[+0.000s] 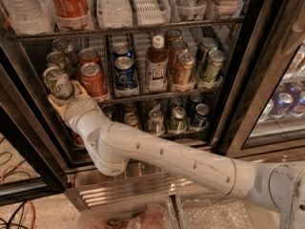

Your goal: Pick 7up can from middle shelf of fridge

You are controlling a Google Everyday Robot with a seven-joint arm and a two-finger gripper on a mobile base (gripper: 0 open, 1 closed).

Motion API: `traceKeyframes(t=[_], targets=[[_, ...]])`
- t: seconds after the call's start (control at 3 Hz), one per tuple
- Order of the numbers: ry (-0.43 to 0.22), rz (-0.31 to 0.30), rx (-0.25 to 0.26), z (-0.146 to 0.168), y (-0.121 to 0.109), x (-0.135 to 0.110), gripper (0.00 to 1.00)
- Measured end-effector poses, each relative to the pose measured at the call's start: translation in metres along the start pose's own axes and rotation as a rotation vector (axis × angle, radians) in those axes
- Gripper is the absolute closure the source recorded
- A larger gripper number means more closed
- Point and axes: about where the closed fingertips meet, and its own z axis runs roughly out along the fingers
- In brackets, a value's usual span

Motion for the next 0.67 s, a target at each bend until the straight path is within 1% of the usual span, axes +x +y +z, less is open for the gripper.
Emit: traceKeyframes(t=[0.33, 0.67], targets=[[0.001, 0.002, -0.001, -0.0003, 0.0001, -0.0001, 0.12], [0.002, 0.004, -0.002, -0.0004, 0.0002, 0.0, 0.0]])
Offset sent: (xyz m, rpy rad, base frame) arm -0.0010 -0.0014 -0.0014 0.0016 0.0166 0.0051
